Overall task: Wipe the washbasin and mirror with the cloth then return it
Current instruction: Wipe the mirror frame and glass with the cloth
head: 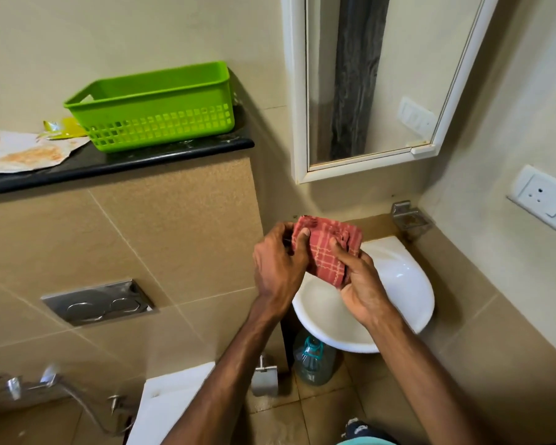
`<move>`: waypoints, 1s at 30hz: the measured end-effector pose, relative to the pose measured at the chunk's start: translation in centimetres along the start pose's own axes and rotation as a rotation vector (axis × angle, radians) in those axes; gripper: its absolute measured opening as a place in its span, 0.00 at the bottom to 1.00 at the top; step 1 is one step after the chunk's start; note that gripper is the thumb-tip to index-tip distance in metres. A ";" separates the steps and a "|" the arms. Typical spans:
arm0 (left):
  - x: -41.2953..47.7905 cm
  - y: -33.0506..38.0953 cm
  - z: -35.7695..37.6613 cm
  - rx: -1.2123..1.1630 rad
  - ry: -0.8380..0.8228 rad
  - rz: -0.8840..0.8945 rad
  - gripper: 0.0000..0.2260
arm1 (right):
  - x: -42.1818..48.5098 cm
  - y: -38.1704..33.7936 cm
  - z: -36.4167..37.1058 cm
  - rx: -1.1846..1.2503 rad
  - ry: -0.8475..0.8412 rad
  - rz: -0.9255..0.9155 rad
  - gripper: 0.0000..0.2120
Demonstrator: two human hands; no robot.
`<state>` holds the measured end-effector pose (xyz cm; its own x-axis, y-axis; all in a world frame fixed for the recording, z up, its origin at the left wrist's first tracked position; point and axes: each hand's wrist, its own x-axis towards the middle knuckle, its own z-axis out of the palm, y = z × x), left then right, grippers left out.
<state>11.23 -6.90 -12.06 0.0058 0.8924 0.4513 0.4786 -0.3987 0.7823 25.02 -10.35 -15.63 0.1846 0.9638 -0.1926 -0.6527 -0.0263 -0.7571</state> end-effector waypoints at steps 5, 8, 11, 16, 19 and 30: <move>4.7 3.7 1.0 0.018 0.066 0.123 0.09 | 3.0 -6.5 1.3 0.032 -0.071 -0.108 0.22; 8.3 6.4 1.5 0.032 0.144 0.213 0.10 | 4.8 -10.9 3.0 -0.019 -0.184 -0.168 0.25; 11.8 9.5 1.2 0.026 0.195 0.310 0.12 | 6.5 -15.0 5.1 -0.151 -0.227 -0.249 0.25; 17.6 13.8 0.2 0.064 0.271 0.440 0.11 | 8.7 -20.6 9.4 -0.211 -0.175 -0.492 0.19; 20.8 15.7 -0.5 0.055 0.353 0.503 0.11 | 9.2 -23.5 12.2 -0.168 -0.158 -0.617 0.15; 33.5 20.9 -3.8 0.205 0.551 0.589 0.26 | 12.1 -32.2 22.7 -0.178 0.203 -1.577 0.07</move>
<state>18.11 13.88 21.00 -0.1001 0.2970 0.9496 0.6821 -0.6743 0.2828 31.63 8.18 20.59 0.6600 0.0070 0.7512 0.3636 0.8721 -0.3275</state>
